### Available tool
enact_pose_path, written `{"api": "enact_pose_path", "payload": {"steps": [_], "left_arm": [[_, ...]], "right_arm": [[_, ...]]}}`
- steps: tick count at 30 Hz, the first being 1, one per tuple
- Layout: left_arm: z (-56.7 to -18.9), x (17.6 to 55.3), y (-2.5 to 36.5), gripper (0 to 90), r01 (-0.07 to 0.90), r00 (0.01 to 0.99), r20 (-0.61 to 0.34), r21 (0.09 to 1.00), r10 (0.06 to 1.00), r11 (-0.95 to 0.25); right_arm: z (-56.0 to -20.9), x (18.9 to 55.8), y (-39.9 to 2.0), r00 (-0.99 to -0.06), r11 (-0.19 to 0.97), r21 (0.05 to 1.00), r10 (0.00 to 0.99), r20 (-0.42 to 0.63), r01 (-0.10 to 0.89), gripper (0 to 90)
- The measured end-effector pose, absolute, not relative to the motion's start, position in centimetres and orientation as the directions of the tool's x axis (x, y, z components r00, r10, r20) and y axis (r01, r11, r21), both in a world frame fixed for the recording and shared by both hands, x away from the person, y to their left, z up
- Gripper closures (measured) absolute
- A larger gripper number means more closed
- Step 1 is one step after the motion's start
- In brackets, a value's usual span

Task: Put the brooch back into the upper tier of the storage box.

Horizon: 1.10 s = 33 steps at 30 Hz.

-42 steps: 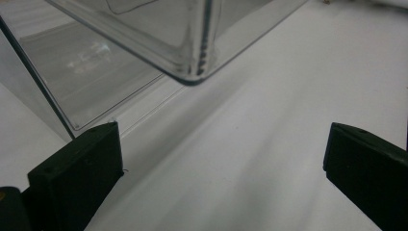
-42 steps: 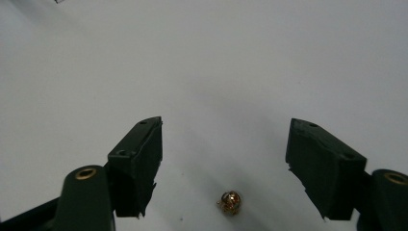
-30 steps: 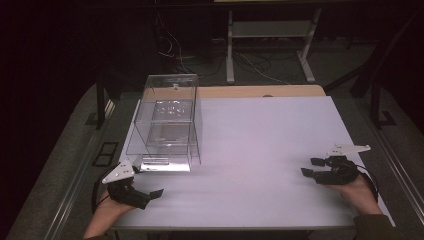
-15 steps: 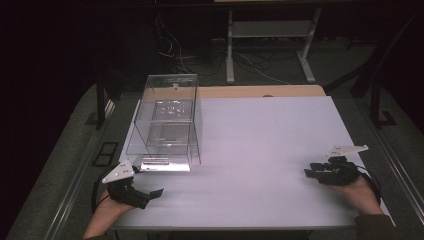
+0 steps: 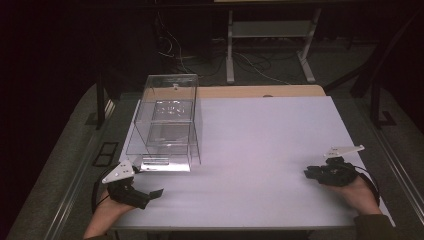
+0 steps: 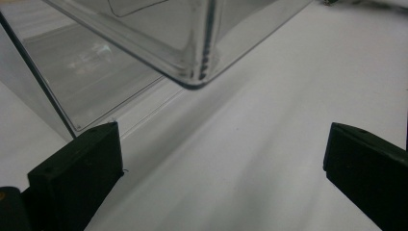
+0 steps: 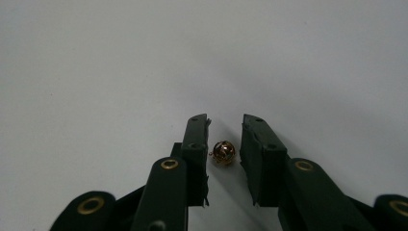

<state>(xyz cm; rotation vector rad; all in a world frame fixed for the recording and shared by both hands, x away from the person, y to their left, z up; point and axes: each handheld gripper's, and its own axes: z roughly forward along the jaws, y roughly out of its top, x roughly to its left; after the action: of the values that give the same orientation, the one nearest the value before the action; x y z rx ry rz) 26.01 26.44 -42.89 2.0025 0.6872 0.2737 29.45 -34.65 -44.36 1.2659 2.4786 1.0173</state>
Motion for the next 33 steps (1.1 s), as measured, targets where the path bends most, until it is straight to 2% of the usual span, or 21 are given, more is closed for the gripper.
{"api": "enact_pose_path", "payload": {"steps": [15,33], "left_arm": [[-42.90,26.01,26.44,0.0,0.355,0.816,-0.088,0.857,0.571,-0.375],[-42.87,26.00,26.38,0.0,0.352,0.818,-0.084,0.856,0.570,-0.378]], "right_arm": [[-44.58,29.28,-34.07,-0.641,0.467,0.630,0.765,0.065,0.620,74.2],[-44.61,29.23,-34.06,-0.647,0.477,0.630,0.761,0.053,0.613,78.5]]}}
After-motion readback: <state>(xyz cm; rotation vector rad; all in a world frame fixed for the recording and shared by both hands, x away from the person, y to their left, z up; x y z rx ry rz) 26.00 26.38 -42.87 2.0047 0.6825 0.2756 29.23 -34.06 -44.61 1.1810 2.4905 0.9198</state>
